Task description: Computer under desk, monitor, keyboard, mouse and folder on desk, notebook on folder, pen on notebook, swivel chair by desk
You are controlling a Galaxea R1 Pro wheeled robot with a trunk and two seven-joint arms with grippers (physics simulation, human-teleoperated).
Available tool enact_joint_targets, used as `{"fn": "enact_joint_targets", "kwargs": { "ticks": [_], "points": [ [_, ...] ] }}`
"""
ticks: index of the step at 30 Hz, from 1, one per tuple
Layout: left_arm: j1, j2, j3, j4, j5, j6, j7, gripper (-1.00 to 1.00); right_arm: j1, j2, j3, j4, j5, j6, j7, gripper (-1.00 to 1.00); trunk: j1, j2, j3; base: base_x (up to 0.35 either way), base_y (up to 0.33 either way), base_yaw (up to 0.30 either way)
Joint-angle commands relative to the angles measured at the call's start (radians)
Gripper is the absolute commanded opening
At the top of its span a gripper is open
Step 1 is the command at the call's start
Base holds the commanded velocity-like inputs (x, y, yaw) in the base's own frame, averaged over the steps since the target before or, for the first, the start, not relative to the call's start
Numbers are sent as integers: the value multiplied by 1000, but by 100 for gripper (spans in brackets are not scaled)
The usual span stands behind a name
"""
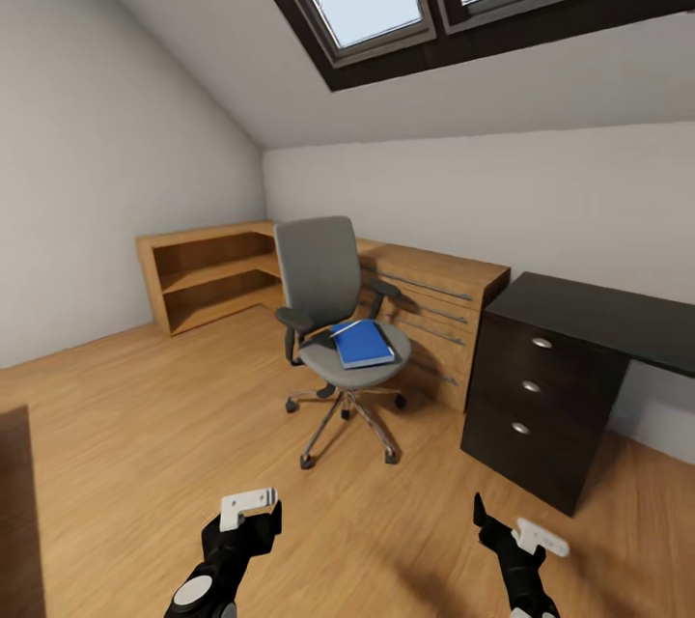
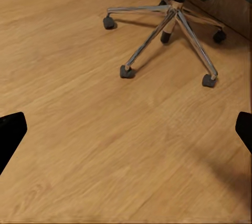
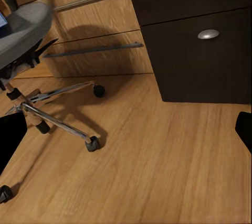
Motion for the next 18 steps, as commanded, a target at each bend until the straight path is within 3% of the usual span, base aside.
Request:
{"fn": "enact_joint_targets", "kwargs": {
  "ticks": [1, 8, 11, 14, 16, 18],
  "points": [
    [0, 0, -1, 8, 10, 3, 8, 100, -1, 2, -4, 2, -7, -2, 10, 100, -4, 7, 2, 0, 0, -297],
    [0, 1, 5, 84, 10, -4, 9, 100, 3, 36, -4, 2, -3, -2, 9, 100, -31, 56, 24, 0, 0, -298],
    [0, 6, 25, 144, 10, -48, 9, 100, 10, 50, -3, 2, 7, -3, 9, 100, -42, 77, 34, 0, 0, -297],
    [0, 16, 48, 226, 10, -117, 8, 100, 27, 65, -3, 1, 46, -4, 9, 100, -54, 98, 43, 0, 0, -291],
    [0, 28, 61, 318, 10, -201, 7, 100, 56, 73, -3, 1, 118, -12, 9, 100, -62, 112, 49, 0, 0, -287],
    [0, 34, 64, 367, 10, -247, 6, 100, 71, 73, -3, 1, 159, -21, 8, 100, -69, 126, 56, 0, 0, -279]
  ]
}}
